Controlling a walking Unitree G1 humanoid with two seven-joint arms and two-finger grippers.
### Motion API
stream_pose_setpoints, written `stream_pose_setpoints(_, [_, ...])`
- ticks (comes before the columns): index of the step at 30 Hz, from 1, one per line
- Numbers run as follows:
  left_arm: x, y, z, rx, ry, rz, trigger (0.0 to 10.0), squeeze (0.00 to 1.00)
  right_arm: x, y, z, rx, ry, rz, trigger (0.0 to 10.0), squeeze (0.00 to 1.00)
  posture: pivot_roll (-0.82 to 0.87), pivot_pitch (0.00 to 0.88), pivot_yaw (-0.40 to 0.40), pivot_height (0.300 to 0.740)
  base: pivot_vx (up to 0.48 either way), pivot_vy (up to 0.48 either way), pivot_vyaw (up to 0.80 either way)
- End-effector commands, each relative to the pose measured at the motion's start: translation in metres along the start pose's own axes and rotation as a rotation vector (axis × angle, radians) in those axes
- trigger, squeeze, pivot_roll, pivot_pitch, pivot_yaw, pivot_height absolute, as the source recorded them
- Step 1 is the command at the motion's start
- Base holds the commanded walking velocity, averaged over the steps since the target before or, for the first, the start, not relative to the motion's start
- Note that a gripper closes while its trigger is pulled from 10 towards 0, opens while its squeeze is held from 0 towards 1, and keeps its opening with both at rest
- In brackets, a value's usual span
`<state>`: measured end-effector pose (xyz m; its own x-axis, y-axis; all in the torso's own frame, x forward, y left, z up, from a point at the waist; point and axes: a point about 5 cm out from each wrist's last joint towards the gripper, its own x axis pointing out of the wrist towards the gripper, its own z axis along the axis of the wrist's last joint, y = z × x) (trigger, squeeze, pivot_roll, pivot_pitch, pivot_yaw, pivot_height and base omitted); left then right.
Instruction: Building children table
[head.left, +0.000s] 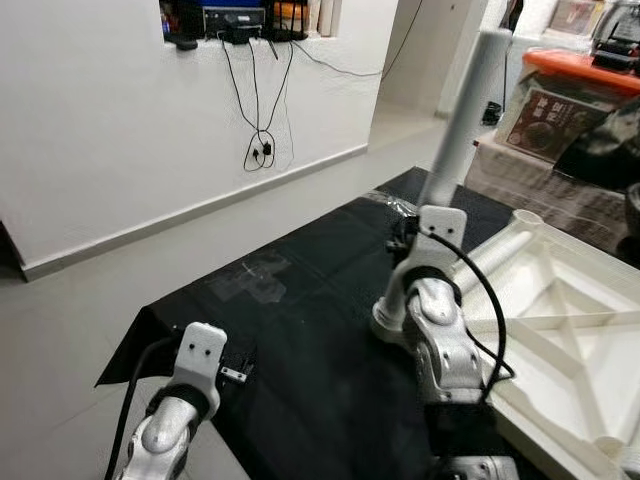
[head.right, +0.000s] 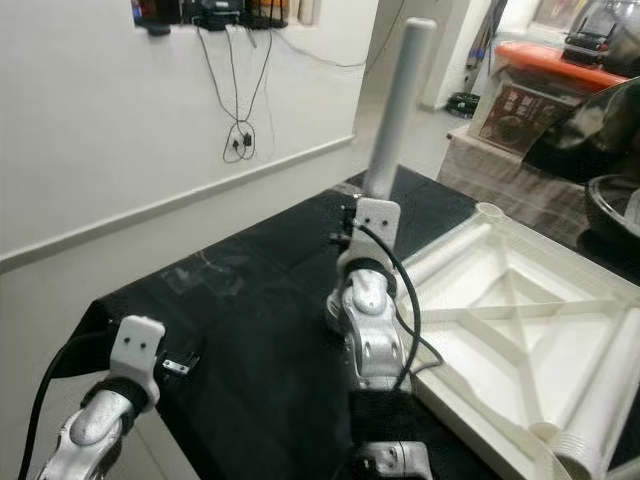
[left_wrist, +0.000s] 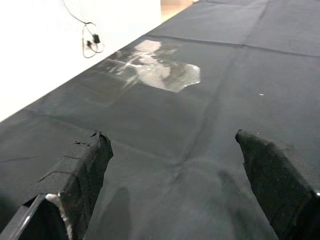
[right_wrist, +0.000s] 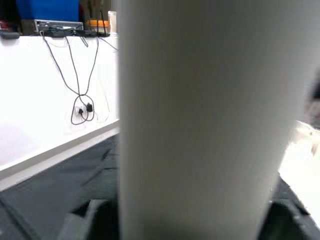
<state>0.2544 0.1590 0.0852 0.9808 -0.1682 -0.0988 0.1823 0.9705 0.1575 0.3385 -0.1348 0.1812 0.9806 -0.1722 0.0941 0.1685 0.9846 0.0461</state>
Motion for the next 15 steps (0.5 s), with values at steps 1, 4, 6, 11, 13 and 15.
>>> stream_pose_setpoints(1, [0.002, -0.001, -0.001, 0.001, 0.002, -0.011, 10.0, 0.00, 0.007, 0.006, -0.002, 0.056, 0.007, 0.065, 10.0, 1.00, 0.08, 0.000, -0.099, 0.740, 0.000, 0.000, 0.00])
stream_pose_setpoints(4, [0.002, 0.003, 0.001, 0.004, -0.003, -0.003, 10.0, 0.00, 0.025, 0.046, 0.038, 0.196, -0.064, 0.649, 10.0, 0.00, 0.09, 0.000, -0.097, 0.740, 0.000, 0.000, 0.00])
stream_pose_setpoints(6, [0.002, 0.003, 0.000, 0.005, -0.002, -0.004, 10.0, 0.00, 0.017, 0.050, 0.049, 0.226, -0.073, 0.839, 10.0, 0.00, 0.09, 0.000, -0.097, 0.740, 0.000, 0.000, 0.00])
stream_pose_setpoints(11, [0.002, 0.001, 0.001, 0.009, -0.004, -0.011, 10.0, 0.00, 0.005, 0.063, 0.050, 0.069, -0.116, 1.221, 10.0, 0.00, 0.10, 0.000, -0.100, 0.740, 0.000, 0.000, 0.00])
stream_pose_setpoints(13, [0.003, 0.002, 0.002, 0.010, -0.007, -0.010, 10.0, 0.00, -0.001, 0.078, 0.043, 0.070, -0.080, 1.312, 10.0, 0.00, 0.12, 0.000, -0.109, 0.740, 0.000, 0.000, 0.00])
stream_pose_setpoints(15, [0.003, 0.002, 0.002, 0.010, -0.008, -0.009, 10.0, 0.00, -0.005, 0.084, 0.040, 0.080, -0.064, 1.351, 10.0, 0.00, 0.12, 0.000, -0.110, 0.740, 0.000, 0.000, 0.00])
